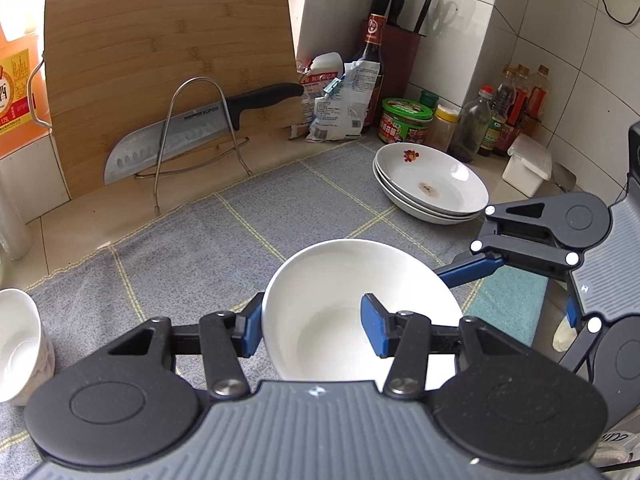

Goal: Organize plates and bowls
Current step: 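Lower the held bowl into the white bowl with the left tool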

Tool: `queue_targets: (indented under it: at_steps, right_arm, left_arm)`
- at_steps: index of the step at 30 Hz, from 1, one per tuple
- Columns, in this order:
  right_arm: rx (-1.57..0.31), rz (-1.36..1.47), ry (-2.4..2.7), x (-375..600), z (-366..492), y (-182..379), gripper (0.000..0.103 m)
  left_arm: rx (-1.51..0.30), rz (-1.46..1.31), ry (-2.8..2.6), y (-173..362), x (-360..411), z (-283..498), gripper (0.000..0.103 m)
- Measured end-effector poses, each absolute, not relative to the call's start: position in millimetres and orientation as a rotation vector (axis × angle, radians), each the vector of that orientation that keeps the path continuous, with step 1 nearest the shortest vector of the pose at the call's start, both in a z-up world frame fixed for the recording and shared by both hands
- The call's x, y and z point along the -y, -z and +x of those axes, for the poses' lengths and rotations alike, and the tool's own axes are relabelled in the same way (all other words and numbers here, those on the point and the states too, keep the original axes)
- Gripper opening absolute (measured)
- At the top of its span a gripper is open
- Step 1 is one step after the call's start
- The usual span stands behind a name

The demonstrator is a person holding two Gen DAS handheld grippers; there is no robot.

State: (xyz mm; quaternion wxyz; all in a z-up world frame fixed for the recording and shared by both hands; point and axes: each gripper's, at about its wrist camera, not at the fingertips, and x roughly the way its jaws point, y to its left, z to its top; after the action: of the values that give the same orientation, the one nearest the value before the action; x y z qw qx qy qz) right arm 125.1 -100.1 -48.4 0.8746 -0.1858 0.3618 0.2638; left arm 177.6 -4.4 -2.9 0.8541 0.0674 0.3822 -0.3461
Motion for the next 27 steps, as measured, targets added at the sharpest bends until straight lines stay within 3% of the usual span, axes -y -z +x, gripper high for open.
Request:
queue_targets:
  at_steps: [27]
  right_arm:
    - [-0.837,-0.344,-0.525,115.4,122.3,69.9,0.084]
  left_arm:
    - [-0.861,0.165,0.762,28.2,26.2,175.5,0.049]
